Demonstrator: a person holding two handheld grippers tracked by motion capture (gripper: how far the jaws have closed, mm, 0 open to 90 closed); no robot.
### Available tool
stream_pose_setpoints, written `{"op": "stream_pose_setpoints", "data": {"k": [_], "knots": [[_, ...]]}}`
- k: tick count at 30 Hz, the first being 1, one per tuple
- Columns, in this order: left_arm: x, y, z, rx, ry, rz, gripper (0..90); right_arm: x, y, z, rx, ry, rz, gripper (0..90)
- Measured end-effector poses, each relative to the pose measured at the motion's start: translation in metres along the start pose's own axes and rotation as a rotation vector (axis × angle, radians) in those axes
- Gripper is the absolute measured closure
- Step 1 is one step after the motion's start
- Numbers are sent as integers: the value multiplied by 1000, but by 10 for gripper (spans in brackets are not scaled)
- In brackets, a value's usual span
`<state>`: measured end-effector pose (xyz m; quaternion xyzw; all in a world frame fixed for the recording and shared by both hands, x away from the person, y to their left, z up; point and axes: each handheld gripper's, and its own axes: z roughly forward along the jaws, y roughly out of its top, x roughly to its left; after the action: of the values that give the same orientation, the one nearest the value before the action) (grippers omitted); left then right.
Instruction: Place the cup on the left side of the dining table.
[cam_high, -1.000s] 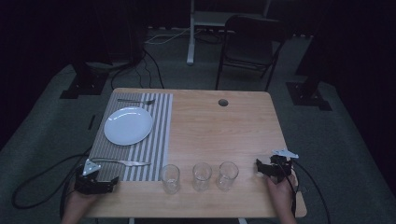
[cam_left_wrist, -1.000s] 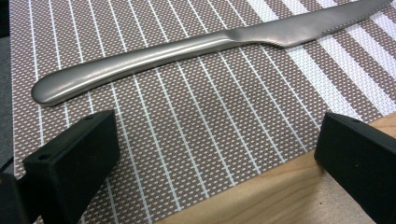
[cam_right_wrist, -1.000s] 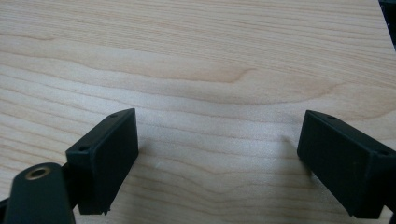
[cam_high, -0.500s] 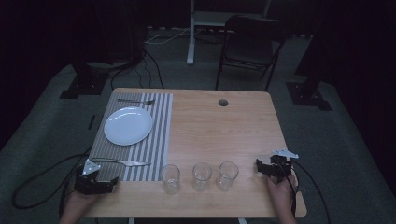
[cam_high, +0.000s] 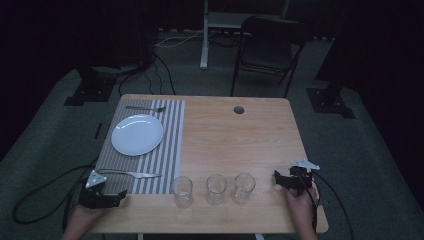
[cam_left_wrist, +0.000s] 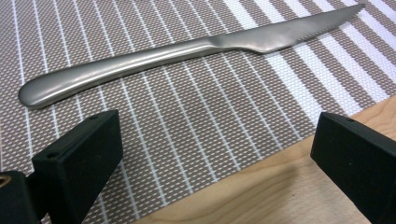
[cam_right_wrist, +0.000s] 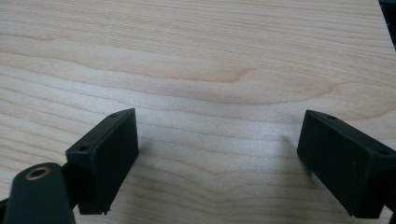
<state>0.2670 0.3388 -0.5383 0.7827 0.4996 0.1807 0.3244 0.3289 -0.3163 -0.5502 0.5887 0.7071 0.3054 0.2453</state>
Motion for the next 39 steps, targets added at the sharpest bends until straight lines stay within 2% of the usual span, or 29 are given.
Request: {"op": "stream_pose_setpoints", "data": {"k": [8, 18, 27, 34, 35, 39], "knots": [[-11, 5, 0, 7, -33, 50, 29, 0, 0, 0, 0, 0, 0, 122], [-22, 11, -5, -12, -82, 75, 29, 0, 0, 0, -1, 0, 0, 122], [-36, 22, -13, -61, -137, 100, 29, 0, 0, 0, -1, 0, 0, 122], [-44, 28, -18, -92, -162, 111, 29, 0, 0, 0, -1, 0, 0, 122], [-46, 30, -19, -94, -175, 115, 29, 0, 0, 0, -1, 0, 0, 122], [-54, 36, -23, -107, -181, 148, 29, 0, 0, 0, -1, 0, 0, 122]]}}
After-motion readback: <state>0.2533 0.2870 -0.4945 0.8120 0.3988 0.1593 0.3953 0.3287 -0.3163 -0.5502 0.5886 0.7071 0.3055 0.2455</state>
